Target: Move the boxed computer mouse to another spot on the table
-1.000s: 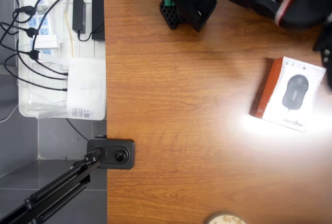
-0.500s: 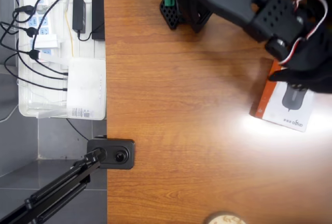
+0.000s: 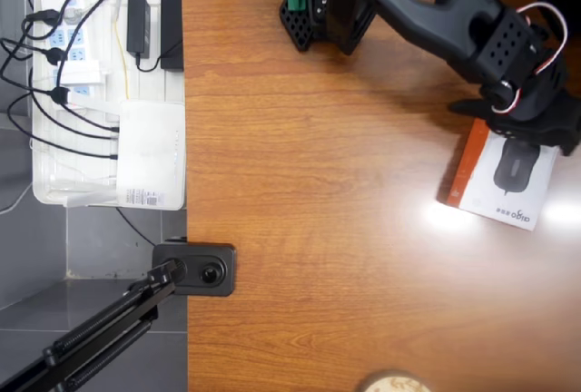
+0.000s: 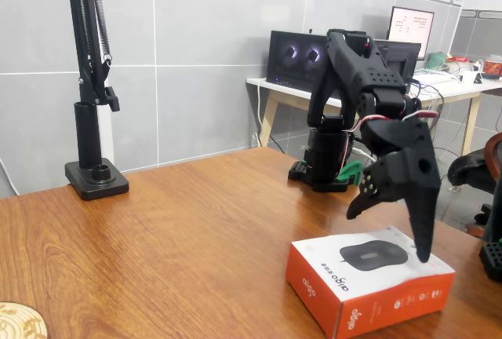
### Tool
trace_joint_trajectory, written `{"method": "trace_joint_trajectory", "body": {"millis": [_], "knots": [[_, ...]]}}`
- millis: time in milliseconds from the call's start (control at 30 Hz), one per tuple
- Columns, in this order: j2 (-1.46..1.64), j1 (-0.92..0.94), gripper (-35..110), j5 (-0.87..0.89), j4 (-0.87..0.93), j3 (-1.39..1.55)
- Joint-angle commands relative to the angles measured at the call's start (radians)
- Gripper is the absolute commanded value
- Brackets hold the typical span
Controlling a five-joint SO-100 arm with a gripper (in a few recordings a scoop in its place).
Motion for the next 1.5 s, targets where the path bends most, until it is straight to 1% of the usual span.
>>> {"method": "trace_joint_trajectory", "body": {"millis": [0, 433, 700, 833, 867, 900, 933, 967, 1000, 1033, 1067, 1167, 1300, 1367, 1467], "knots": [[-0.026, -0.011, 105, -0.009, 0.003, -0.058], [-0.112, 0.037, 105, 0.006, 0.011, -0.186], [-0.218, 0.06, 105, 0.021, -0.034, -0.206], [-0.276, 0.052, 105, 0.009, -0.103, -0.181], [-0.279, 0.049, 100, 0.009, -0.124, -0.16], [-0.279, 0.049, 91, 0.018, -0.127, -0.147], [-0.279, 0.049, 74, 0.02, -0.106, -0.146], [-0.278, 0.049, 53, 0.018, -0.075, -0.146], [-0.278, 0.049, 22, 0.005, -0.051, -0.143], [-0.281, 0.048, 0, -0.006, -0.049, -0.137], [-0.288, 0.046, 0, -0.009, -0.041, -0.146], [-0.287, 0.038, 0, -0.015, -0.126, -0.11], [-0.239, 0.043, 0, -0.006, -0.101, -0.126], [-0.179, 0.094, 0, -0.003, -0.084, -0.127], [-0.078, 0.268, 0, -0.012, -0.064, -0.137]]}}
